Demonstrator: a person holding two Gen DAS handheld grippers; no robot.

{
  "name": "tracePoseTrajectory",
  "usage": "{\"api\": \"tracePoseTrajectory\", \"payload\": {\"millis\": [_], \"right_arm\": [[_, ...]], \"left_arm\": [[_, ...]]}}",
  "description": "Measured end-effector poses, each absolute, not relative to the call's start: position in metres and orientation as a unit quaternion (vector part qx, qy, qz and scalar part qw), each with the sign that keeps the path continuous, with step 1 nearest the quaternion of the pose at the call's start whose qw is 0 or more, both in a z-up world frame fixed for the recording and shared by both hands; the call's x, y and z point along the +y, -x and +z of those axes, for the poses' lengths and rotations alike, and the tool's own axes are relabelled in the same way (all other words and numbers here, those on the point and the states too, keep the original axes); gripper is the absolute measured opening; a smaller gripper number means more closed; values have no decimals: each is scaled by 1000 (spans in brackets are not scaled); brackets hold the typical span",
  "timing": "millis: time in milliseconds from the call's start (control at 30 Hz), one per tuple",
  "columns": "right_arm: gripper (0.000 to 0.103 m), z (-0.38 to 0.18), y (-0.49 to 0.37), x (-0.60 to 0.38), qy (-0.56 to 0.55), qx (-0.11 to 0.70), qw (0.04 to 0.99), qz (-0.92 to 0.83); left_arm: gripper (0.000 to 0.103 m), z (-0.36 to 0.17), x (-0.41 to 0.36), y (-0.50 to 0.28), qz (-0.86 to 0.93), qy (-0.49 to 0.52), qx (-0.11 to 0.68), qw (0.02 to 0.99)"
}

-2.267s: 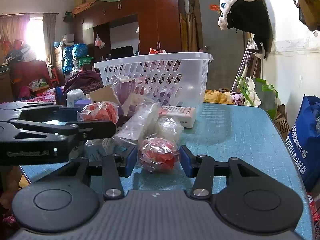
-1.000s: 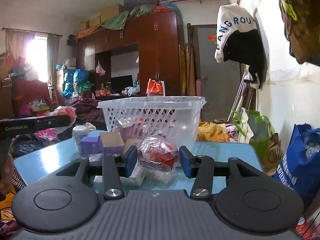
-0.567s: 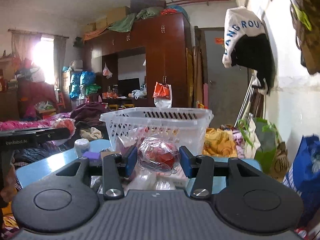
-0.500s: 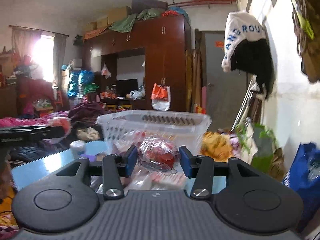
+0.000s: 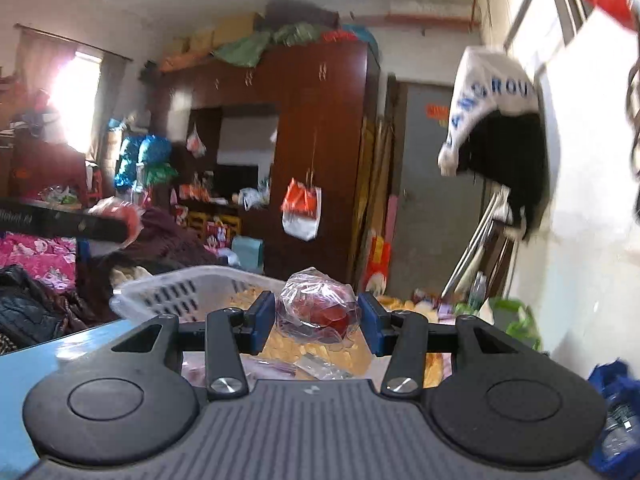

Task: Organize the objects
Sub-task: 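Lift both bagged red items over the white basket and release them, then move both tools back toward the remaining items on the table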

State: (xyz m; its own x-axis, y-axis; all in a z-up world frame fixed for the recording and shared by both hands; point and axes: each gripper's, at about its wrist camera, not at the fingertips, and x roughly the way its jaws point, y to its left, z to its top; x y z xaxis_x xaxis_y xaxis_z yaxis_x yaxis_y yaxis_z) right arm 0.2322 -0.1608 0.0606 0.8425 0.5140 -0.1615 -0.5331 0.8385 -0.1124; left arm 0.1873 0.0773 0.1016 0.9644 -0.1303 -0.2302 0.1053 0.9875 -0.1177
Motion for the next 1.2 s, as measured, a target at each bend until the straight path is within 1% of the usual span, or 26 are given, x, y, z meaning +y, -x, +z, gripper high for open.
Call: {"api": "tracePoseTrajectory", "payload": {"millis": [67,167,200,233,267,300,333,367,400,467,500,533,567,633,700,800,900,1000,1200], "right_arm": [[49,54,-243,-156,78,68,959,265],[49,47,-253,-157,55,77,958,270],[50,47,-252,-158,52,74,958,273],[54,47,-253,-159,52,71,957,275],[72,46,-251,-160,51,66,959,270],[82,47,-249,-162,48,57,962,264],[97,48,-243,-164,46,48,963,260],[103,49,-238,-167,43,44,964,258],[103,49,-232,-171,36,45,964,261],[103,51,-221,-181,6,72,960,270],[103,48,-213,-190,-16,94,957,275],[103,44,-205,-197,-34,111,952,283],[103,38,-196,-203,-44,127,947,292],[103,20,-174,-214,-44,145,939,309],[103,5,-157,-220,-21,158,936,314],[103,-10,-144,-227,-26,183,938,294],[103,-14,-145,-228,-27,185,936,300],[103,-15,-147,-219,-9,192,937,292],[103,-18,-136,-224,-16,176,939,294]], "left_arm": [[49,100,75,-210,-53,55,141,987],[50,90,75,-229,-34,54,148,987],[52,87,75,-232,-32,53,147,987],[65,83,74,-237,-26,50,148,987],[76,80,73,-242,-18,46,157,986],[89,75,73,-247,-12,45,166,985],[90,73,72,-249,-14,44,171,984],[90,70,71,-248,-21,39,176,983],[90,69,71,-245,-24,35,178,983],[90,66,70,-228,-29,29,174,984],[94,64,72,-213,-38,34,168,984],[102,61,74,-197,-52,41,159,985],[103,56,77,-176,-67,51,148,985],[103,41,81,-140,-84,60,142,985],[103,18,84,-103,-109,66,144,981],[103,-16,86,-63,-142,80,160,974],[103,-32,82,-47,-118,71,165,977],[103,-34,74,-40,-100,40,155,982],[103,-39,62,-35,-118,31,158,980]]}}
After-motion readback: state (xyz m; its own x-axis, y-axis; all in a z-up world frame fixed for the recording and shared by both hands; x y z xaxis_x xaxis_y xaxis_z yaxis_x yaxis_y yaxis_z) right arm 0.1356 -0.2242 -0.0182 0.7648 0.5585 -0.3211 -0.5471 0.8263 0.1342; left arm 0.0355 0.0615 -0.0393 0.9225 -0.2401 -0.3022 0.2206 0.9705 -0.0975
